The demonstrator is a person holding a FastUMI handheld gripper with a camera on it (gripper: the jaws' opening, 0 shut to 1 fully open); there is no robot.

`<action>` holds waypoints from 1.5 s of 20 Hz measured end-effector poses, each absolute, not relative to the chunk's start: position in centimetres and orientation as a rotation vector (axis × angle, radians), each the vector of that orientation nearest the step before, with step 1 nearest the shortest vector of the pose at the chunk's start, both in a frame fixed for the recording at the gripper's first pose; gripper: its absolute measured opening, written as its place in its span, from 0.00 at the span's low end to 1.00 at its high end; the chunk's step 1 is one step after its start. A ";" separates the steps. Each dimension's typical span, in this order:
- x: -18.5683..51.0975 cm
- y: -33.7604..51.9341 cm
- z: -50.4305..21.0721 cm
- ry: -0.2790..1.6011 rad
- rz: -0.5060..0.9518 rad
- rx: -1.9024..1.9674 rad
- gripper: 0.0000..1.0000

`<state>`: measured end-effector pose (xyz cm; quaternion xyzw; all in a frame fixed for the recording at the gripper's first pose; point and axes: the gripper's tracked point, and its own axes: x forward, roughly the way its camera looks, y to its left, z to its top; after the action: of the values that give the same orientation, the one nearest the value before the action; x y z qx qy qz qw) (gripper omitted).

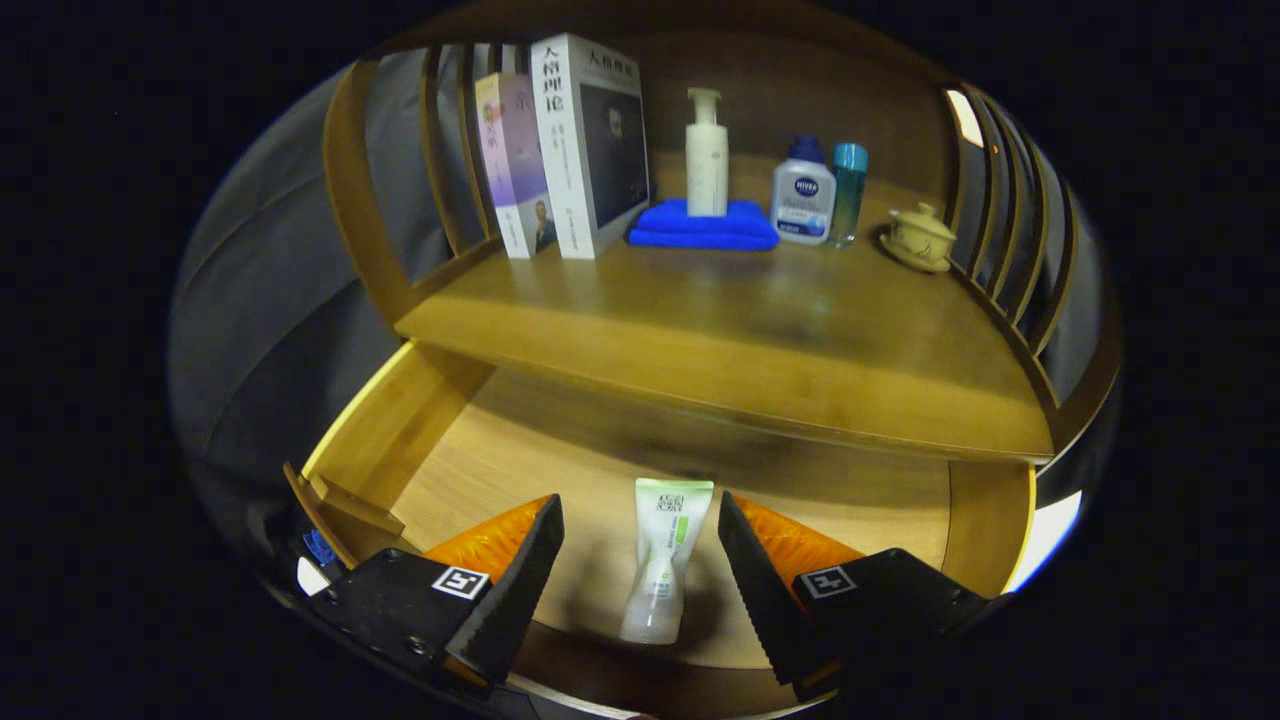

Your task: Pull open the drawer, take out the items inside it, and place them on the countertop above the cabinet.

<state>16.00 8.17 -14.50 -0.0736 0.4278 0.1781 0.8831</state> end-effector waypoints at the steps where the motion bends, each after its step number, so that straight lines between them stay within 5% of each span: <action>1: 15.8 7.9 -15.3 0.940 0.361 -0.154 0.97; 12: 14.4 7.0 -20.2 1.195 0.370 -0.185 0.93; 18: 13.9 6.1 -21.7 1.243 0.371 -0.225 0.49; 20: 14.1 6.3 -21.5 1.227 0.388 -0.248 0.50; 24: 14.7 6.4 -21.1 1.127 0.419 -0.317 0.26; 25: 15.4 6.6 -21.0 1.105 0.430 -0.344 0.13; 30: 13.8 6.8 -20.5 1.063 0.486 -0.413 0.12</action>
<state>13.83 6.83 -20.47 -0.1934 0.4981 0.2275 0.8140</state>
